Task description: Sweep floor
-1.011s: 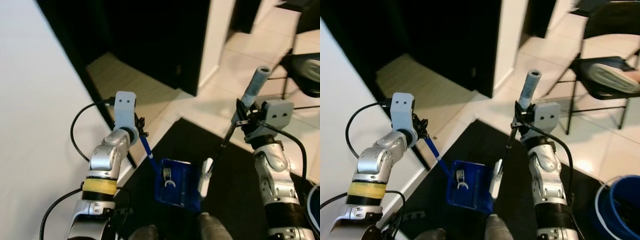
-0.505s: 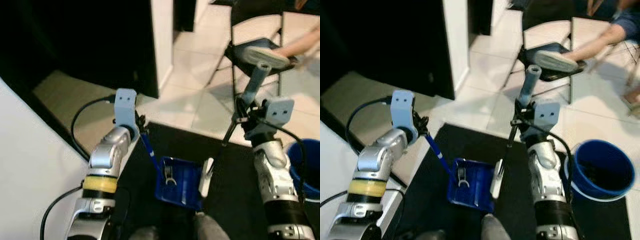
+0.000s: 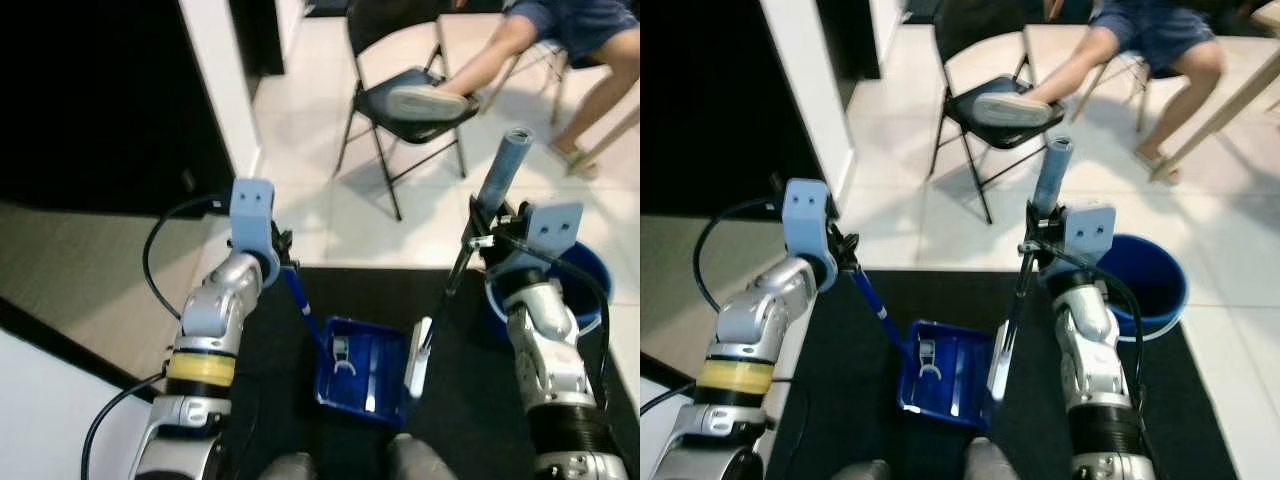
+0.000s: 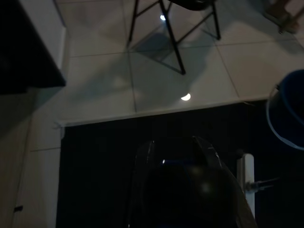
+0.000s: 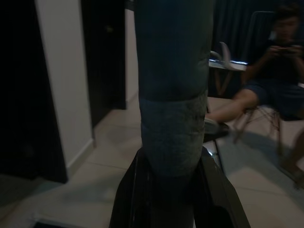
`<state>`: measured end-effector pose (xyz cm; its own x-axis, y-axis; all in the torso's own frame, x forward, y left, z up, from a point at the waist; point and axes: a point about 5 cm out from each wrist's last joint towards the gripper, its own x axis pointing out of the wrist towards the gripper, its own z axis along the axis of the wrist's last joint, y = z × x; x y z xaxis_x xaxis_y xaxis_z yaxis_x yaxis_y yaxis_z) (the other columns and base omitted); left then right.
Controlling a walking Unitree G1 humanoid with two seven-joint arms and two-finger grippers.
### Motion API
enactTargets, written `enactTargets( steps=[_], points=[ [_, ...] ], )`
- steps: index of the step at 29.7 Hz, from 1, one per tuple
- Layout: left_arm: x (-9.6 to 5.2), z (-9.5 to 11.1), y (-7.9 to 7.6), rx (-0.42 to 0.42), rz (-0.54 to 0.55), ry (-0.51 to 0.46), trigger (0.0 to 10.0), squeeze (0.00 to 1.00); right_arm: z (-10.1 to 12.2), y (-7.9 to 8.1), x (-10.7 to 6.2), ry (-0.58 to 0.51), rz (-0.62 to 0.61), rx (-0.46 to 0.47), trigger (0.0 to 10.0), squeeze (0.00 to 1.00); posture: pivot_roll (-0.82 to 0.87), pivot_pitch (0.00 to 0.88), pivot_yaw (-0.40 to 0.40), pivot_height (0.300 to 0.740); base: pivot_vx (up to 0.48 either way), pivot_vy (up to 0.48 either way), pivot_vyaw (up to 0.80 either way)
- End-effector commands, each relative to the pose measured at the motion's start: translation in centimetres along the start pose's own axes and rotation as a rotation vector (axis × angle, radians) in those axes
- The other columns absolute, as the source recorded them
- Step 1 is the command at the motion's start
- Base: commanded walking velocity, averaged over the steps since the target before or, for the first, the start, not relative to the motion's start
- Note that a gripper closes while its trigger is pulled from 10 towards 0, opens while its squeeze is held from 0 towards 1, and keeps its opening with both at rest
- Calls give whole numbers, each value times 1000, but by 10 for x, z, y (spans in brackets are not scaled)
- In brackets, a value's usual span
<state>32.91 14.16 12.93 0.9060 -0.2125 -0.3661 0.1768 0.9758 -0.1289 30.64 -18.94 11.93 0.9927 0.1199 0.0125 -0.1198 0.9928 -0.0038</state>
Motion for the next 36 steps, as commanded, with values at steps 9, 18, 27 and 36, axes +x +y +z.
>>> enactTargets(
  steps=[9,18,27,36],
  points=[
    [-1,3,0,4,1,-22,10000,0,4,2,0,-22,8,-5,10000,0,34,83,63,740,0,0,-792],
    [0,3,-1,2,-1,-25,10000,0,4,2,1,-22,11,-6,10000,0,34,84,60,740,0,0,-793],
    [0,4,-2,0,0,-27,10000,0,4,3,2,-23,17,-6,10000,0,35,83,56,740,0,0,-793],
    [0,4,-2,-1,-1,-28,10000,0,4,4,2,-22,19,-5,10000,0,35,83,56,740,0,0,-794]
  ],
)
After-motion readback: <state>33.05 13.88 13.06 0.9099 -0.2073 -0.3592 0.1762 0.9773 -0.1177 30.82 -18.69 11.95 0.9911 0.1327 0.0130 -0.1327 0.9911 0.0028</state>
